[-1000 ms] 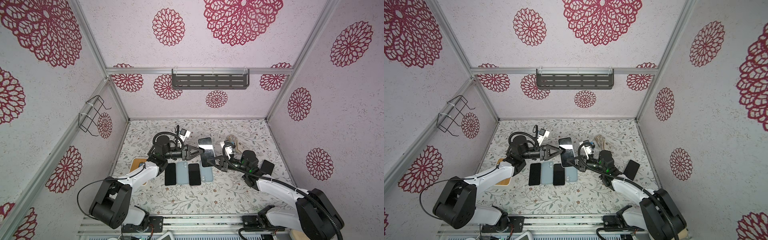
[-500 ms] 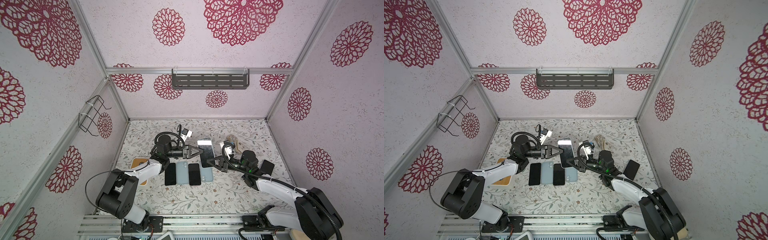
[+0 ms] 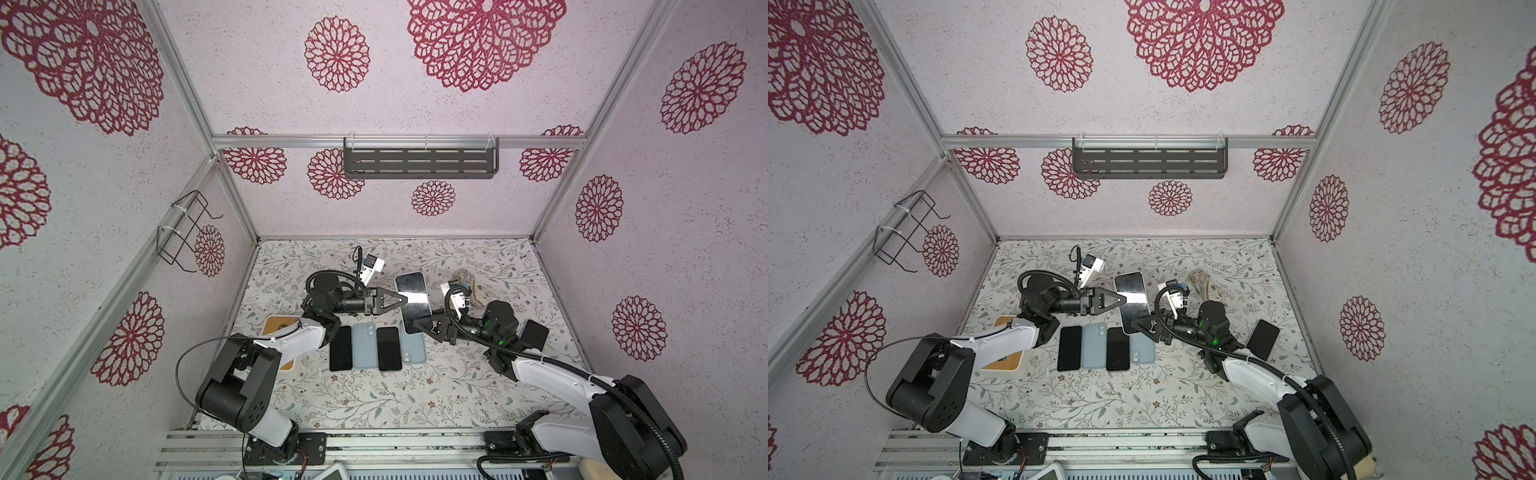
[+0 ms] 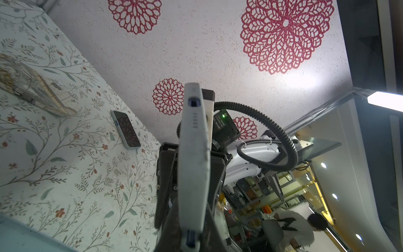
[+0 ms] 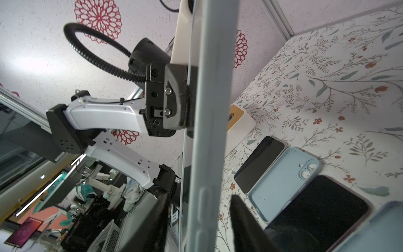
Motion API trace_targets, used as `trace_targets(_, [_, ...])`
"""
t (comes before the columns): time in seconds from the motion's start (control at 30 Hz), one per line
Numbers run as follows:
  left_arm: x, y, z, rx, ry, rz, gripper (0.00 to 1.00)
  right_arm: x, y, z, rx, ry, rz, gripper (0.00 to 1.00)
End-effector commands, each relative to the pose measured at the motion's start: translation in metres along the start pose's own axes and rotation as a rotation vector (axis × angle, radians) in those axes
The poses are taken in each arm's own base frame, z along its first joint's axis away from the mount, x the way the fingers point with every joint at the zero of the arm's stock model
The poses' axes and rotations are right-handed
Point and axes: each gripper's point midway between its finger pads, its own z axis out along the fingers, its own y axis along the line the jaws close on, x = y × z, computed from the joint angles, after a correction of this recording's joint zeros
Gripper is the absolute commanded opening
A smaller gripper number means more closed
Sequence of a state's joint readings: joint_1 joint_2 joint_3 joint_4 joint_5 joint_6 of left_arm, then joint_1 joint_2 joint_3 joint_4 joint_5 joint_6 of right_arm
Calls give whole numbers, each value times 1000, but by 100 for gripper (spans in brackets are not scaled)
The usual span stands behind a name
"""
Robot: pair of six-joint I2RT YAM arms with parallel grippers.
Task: Take the phone out of the phone case
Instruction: Pick up the phone from the top-center of the table, then remove the phone case from the phone.
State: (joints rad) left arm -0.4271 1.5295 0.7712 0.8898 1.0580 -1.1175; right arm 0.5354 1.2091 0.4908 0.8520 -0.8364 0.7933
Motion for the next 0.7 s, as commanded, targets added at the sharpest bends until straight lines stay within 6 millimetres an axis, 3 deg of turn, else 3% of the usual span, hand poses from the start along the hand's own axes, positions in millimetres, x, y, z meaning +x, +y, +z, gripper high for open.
trace_targets(0.0, [-39, -25, -22, -142, -211, 128, 0, -22, 19, -17, 34, -142, -123, 68])
trace_targets(0.07, [-50, -26, -40, -318, -306, 171, 0, -28, 24, -29, 75, -224, -149, 74])
trace_targets(0.2, [-62, -66, -67, -371, -494, 275, 0, -27, 41, -46, 64, -339, -172, 79])
trace_targets(0.3, [-55, -95, -59, -348, -526, 360, 0, -23, 62, -43, -13, -368, -191, 79])
trace_targets(0.4, [-46, -110, -51, -343, -564, 425, 0, -23, 83, -35, -73, -386, -226, 79])
trace_targets(0.67, [-36, -118, -37, -290, -632, 436, 0, -26, 110, -19, -176, -401, -259, 77])
